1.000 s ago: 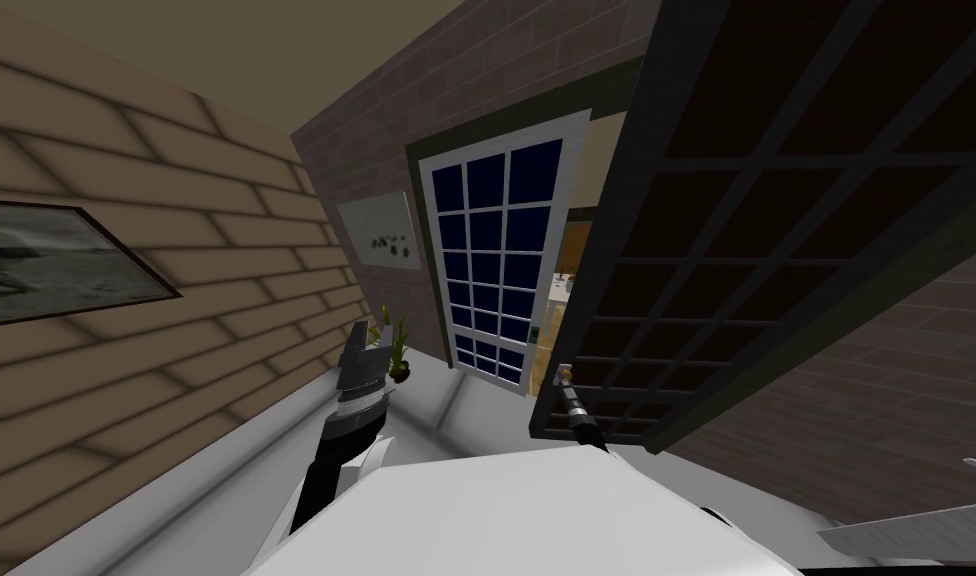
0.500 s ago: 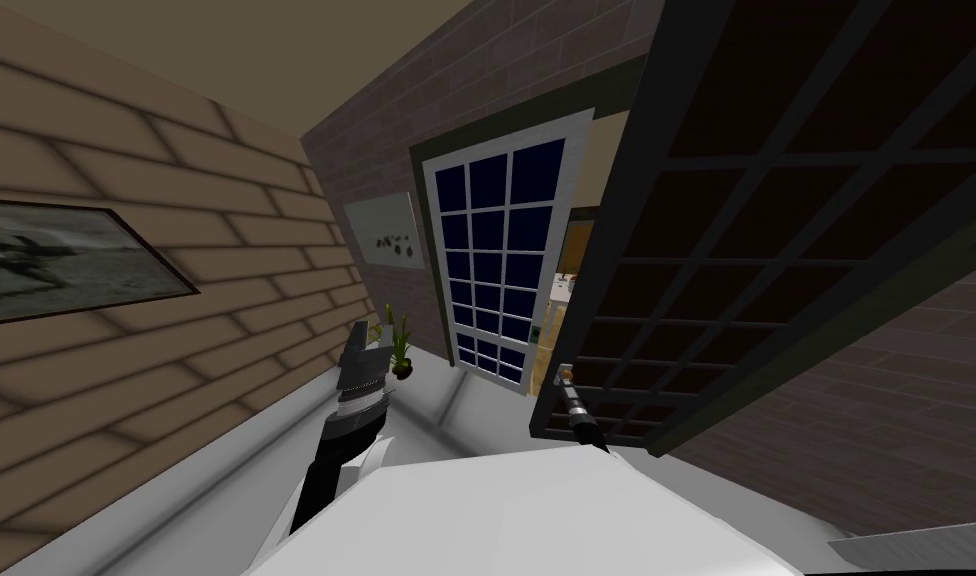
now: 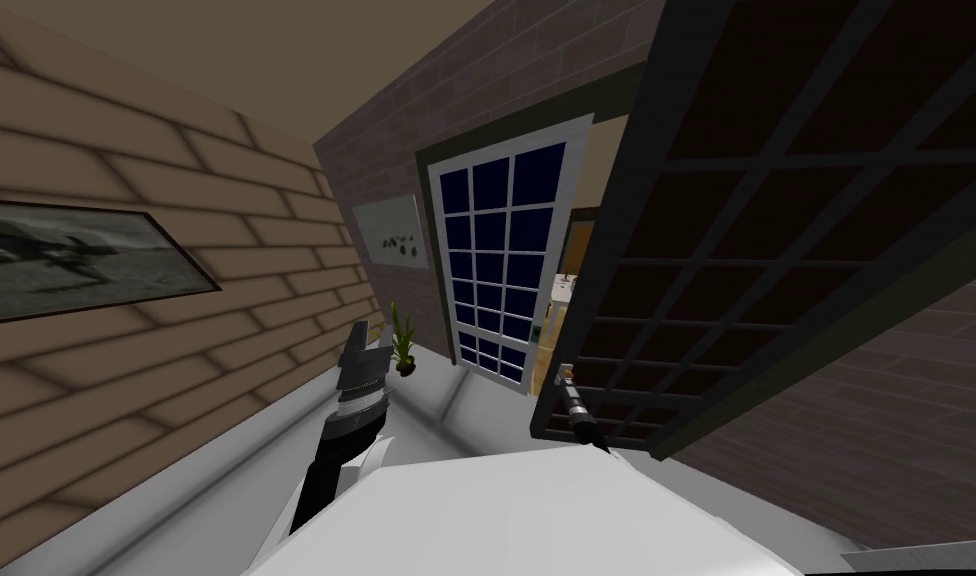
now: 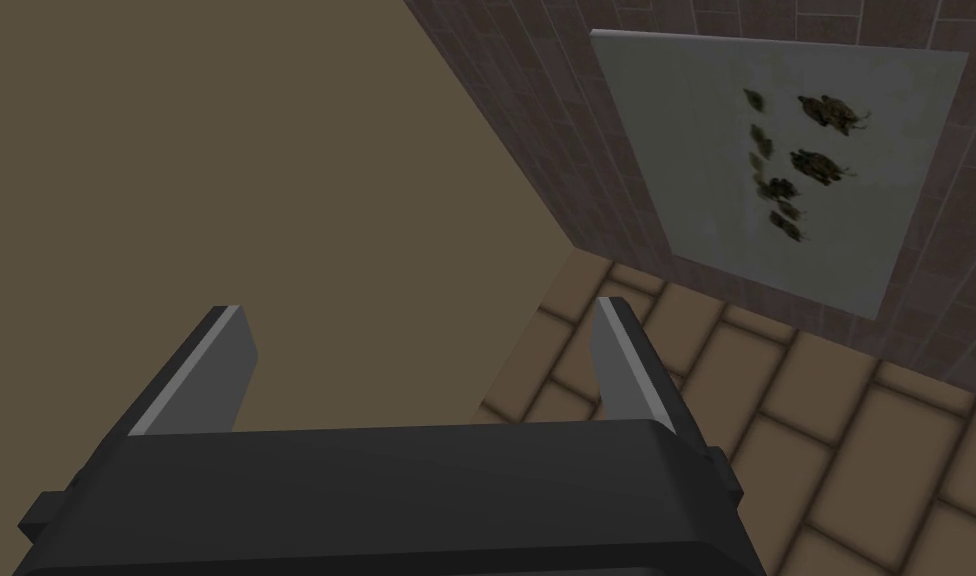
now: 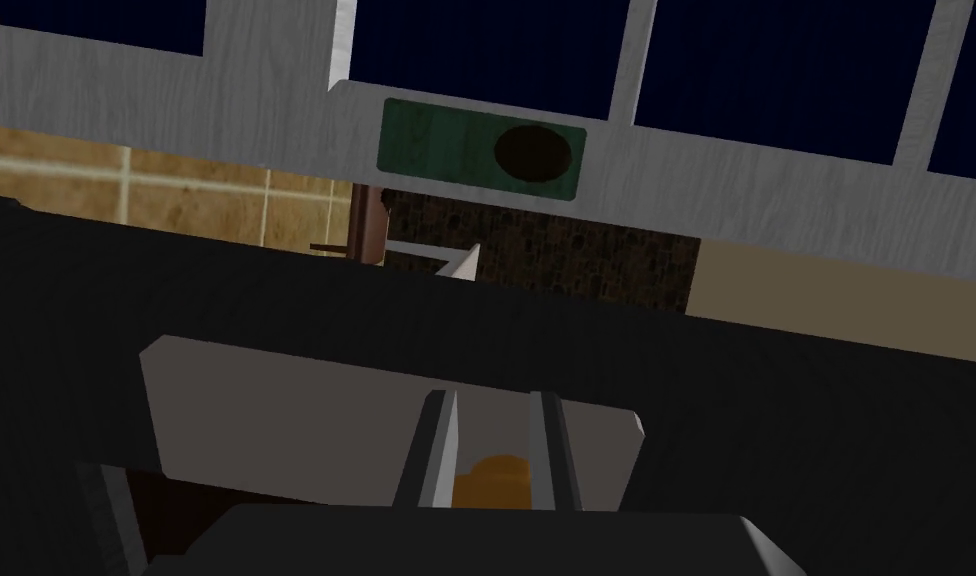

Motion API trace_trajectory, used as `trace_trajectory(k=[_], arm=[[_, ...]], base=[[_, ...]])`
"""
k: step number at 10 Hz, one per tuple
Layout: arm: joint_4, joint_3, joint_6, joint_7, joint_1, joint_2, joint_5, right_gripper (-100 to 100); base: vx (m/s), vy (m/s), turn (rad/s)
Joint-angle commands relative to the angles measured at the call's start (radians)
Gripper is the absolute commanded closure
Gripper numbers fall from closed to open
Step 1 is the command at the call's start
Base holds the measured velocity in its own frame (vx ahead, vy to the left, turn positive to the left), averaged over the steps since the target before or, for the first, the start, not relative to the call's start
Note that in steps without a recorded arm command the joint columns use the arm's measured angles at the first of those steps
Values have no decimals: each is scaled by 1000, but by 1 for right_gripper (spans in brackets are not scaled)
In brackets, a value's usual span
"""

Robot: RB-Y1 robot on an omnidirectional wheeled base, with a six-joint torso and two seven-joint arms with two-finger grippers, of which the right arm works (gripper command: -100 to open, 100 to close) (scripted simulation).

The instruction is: Pull the door open

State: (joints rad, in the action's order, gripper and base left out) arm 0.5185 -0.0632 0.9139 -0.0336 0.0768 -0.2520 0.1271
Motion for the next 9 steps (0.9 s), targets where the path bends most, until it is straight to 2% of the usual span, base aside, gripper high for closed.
trace_trajectory(k=[1, 4, 5, 6, 7, 9], arm=[[-8, -9, 0, -50, 1, -18, 20, 100], [-5, 2, -1, -127, 1, -20, 40, 100], [-5, 2, -1, -133, 1, -20, 40, 100], [-4, 8, -2, -173, 2, -21, 50, 100], [-4, 8, -2, -174, 2, -21, 50, 100], [-2, 19, -3, -243, 2, -23, 71, 100]], base=[[-33, -12, 52], [-38, -19, 56], [-28, -14, 30], [-28, -11, 43], [-35, -14, 37], [-33, -17, 64]])
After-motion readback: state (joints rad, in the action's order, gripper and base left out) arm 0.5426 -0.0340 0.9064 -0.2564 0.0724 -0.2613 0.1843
